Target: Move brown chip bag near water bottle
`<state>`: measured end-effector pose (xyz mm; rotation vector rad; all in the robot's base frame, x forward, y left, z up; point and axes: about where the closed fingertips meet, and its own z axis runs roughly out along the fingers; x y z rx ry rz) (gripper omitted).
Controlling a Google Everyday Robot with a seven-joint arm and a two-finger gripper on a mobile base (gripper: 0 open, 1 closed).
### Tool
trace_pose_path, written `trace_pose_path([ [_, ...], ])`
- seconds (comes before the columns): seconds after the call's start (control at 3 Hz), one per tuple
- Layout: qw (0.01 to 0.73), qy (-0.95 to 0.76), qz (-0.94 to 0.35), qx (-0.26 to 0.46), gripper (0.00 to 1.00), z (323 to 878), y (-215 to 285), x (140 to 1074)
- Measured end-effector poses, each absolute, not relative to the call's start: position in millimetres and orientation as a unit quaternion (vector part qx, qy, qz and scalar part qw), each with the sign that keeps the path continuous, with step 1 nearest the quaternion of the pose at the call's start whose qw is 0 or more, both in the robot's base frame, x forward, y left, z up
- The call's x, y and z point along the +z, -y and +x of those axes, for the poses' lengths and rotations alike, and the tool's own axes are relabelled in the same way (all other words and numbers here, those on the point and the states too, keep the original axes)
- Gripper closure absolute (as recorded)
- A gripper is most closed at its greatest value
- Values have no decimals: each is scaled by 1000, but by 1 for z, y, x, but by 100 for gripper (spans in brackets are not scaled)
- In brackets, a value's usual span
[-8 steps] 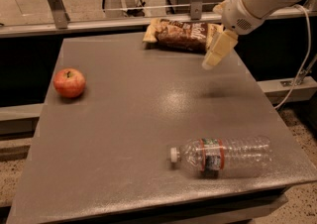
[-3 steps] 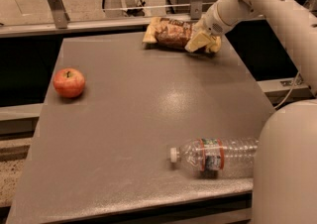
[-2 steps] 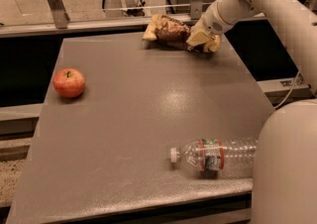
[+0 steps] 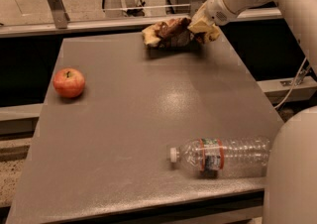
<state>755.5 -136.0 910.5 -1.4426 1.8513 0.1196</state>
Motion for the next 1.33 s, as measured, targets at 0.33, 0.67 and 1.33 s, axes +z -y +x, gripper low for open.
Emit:
trace_pose_path([
  [0.33,408,-693,-592,45,100,740,129,944],
  [0.67,416,-665,-619,46,100,718,125,963],
  [1.33,409,-633,-654,71,100,662,131,964],
])
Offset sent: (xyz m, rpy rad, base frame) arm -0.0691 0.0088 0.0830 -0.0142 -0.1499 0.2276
